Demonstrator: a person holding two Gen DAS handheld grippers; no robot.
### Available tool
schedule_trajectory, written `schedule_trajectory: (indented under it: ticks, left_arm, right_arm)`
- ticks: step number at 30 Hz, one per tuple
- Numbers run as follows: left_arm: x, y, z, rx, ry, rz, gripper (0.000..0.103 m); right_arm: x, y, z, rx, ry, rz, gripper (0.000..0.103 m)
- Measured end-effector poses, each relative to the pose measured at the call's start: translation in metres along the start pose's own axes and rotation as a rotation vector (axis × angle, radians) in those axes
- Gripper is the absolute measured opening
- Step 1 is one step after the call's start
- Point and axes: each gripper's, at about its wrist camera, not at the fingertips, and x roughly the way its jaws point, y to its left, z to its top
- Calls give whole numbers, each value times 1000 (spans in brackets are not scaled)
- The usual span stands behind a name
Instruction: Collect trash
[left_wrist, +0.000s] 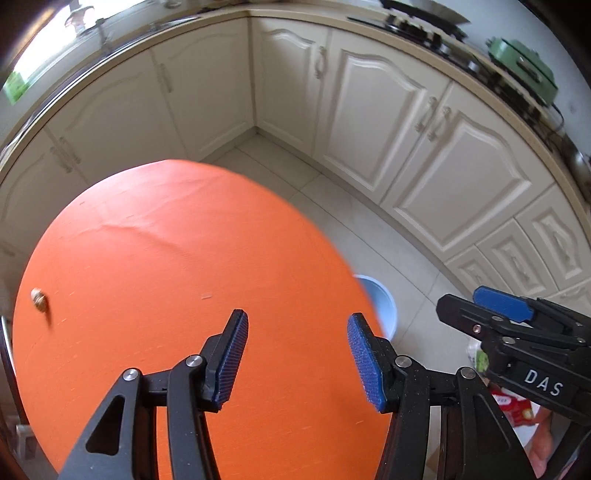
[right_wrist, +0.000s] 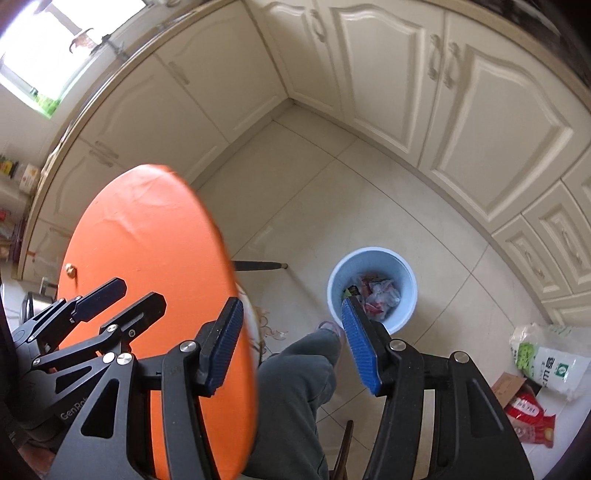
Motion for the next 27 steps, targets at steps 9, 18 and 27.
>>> schedule_trajectory:
  ticks: [9, 18, 27]
  left_arm:
    - [-56, 126, -51, -174, -45, 60, 52]
    - [-102, 240, -94, -366, -59, 75, 52]
    - [-122, 327, -134, -536, -56, 112, 52]
  right_arm:
    - [9, 140, -10, -187, 18, 11, 57]
    - [43, 271, -30, -381, 82, 19, 57]
    - [89, 367, -32, -521, 145, 16, 57]
